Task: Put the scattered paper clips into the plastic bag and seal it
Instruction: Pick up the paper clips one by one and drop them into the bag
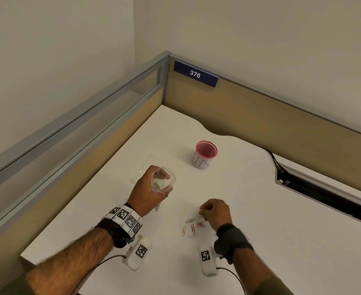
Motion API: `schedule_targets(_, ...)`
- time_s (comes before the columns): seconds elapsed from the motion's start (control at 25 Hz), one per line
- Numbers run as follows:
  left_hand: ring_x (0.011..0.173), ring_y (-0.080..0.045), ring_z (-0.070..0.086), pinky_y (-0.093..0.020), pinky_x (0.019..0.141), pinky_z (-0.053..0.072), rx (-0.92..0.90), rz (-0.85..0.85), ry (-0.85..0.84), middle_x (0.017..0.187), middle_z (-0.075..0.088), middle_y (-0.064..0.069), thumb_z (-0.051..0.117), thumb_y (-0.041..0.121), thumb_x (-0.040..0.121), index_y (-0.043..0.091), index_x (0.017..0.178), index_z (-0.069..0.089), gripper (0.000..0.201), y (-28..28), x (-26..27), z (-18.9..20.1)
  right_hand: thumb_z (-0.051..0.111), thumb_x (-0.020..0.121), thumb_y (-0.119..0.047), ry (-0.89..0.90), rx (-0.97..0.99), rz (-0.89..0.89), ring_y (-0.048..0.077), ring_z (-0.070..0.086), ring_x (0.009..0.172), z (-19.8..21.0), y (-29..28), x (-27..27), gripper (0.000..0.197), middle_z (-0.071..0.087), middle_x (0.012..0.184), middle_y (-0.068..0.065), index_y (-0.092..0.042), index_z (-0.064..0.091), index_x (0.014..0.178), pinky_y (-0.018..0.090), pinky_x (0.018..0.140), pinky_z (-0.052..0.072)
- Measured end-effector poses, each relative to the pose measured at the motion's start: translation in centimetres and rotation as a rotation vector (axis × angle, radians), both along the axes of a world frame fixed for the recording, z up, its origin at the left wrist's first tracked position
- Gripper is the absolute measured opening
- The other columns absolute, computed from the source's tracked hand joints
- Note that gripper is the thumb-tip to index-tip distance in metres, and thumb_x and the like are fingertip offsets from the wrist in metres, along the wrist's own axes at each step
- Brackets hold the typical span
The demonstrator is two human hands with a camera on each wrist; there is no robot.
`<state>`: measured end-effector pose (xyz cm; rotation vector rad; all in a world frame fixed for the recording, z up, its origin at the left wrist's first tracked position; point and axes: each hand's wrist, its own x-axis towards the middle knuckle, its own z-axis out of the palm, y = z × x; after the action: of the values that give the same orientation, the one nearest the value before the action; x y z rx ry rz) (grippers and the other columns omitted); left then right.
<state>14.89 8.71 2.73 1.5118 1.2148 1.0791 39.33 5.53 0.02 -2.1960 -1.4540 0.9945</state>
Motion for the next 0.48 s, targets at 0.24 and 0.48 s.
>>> schedule_targets(0.24, 0.109, -0.012, 0.062, -0.016, 0.094, 0.047, -0.006, -0.019, 0.029, 0.109, 0.066, -0.002, 0.081, 0.007, 0.078, 0.014, 0.105, 0.057, 0.037, -0.3, 0.8, 0.0, 0.074, 0.079, -0.002, 0.374, 0.298, -0.078, 0.017, 0.068, 0.064, 8.9, 0.9, -2.2, 0.005, 0.073, 0.077, 0.009, -0.004, 0.072, 0.083, 0.022, 0.062, 0.058)
schedule_targets(0.48, 0.109, -0.018, 0.064, -0.033, 0.094, 0.053, -0.02, -0.029, 0.033, 0.109, 0.067, -0.001, 0.081, 0.008, 0.077, 0.021, 0.106, 0.054, 0.042, -0.5, 1.7, 0.6, 0.073, 0.082, -0.009, 0.377, 0.48, 0.138, 0.005, 0.066, 0.067, 14.4, 1.4, -7.1, 0.006, 0.072, 0.079, -0.001, -0.011, 0.073, 0.087, 0.017, 0.067, 0.057)
